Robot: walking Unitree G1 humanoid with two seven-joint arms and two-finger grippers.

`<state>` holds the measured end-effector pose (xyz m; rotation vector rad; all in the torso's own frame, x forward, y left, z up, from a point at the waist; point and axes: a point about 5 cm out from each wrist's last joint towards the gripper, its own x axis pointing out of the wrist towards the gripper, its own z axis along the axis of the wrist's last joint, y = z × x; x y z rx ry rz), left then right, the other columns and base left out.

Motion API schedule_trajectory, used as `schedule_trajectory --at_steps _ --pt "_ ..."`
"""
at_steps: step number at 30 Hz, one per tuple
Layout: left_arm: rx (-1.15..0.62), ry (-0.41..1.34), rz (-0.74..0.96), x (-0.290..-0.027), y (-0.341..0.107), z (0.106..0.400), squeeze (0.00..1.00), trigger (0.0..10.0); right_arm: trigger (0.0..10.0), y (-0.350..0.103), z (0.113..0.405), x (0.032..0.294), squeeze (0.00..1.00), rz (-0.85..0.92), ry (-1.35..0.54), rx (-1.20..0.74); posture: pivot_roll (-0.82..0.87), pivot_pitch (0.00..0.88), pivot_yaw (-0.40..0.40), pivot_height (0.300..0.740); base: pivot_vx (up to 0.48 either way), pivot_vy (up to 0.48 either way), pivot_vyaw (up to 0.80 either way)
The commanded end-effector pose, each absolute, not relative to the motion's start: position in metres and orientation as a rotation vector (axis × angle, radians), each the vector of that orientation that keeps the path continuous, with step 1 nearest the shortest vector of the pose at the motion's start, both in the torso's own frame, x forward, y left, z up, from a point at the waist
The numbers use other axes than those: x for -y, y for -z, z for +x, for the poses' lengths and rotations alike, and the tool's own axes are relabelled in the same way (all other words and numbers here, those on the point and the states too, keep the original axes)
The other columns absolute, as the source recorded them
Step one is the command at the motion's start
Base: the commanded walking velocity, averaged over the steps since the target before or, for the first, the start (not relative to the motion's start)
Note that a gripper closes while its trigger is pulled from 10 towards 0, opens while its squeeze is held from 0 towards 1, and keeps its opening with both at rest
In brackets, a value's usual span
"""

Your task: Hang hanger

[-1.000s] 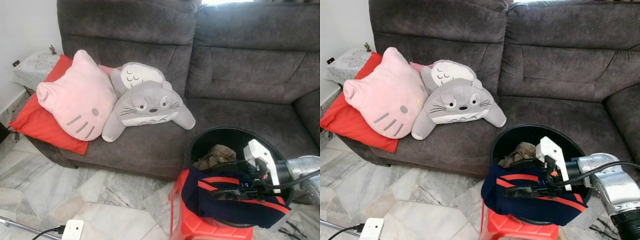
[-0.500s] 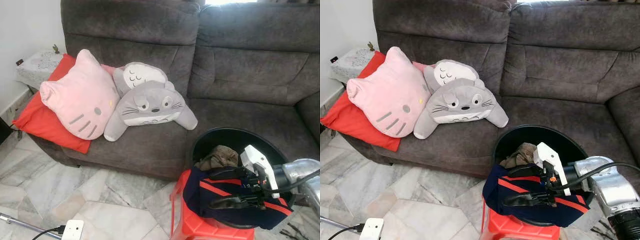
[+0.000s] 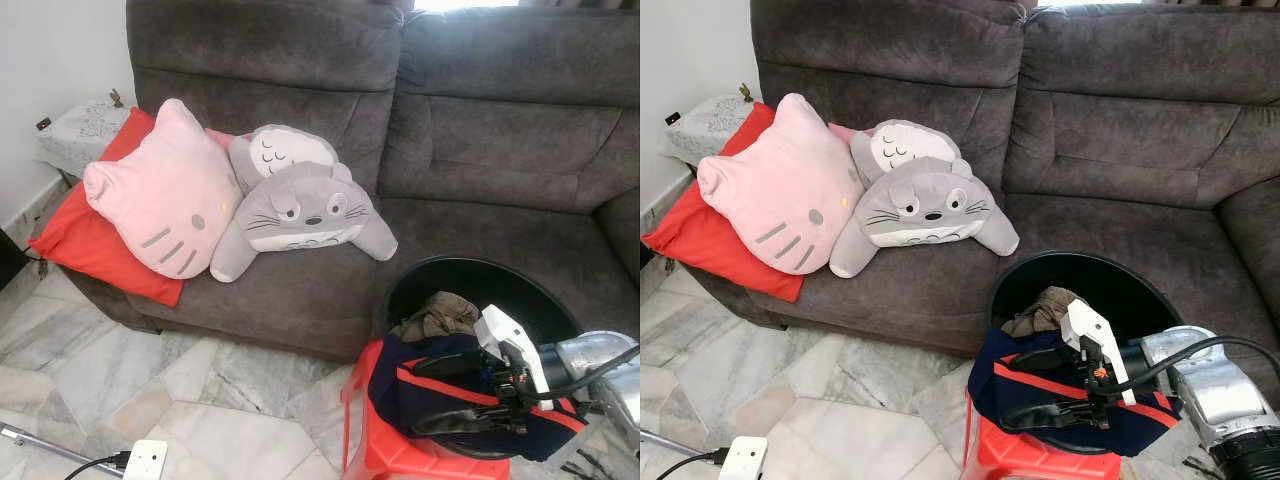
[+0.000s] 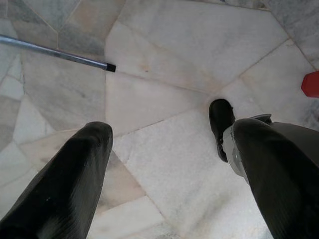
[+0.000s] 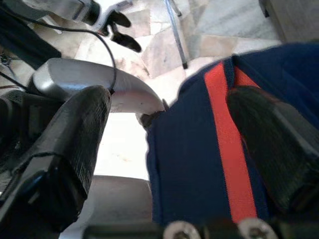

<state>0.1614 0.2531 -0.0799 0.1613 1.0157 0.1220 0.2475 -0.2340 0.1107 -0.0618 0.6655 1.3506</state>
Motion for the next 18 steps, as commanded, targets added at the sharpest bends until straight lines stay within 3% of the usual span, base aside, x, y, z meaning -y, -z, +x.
schedule_trajectory --at_steps 1,18 --pt "-1.033 -0.127 0.160 -0.2547 0.0814 0.1569 0.00 10.0 10.0 -0.1113 0.2492 0.2367 0.00 -0.096 -1.334 -0.660 -0.20 0.047 0.029 0.740 0.000 0.000 0.00" --pt "-1.031 -0.132 0.161 -0.2555 0.0811 0.1571 0.00 10.0 10.0 -0.1072 0.2525 0.2415 0.00 -0.128 -1.306 -0.664 -0.19 0.055 0.031 0.740 0.000 0.000 0.00"
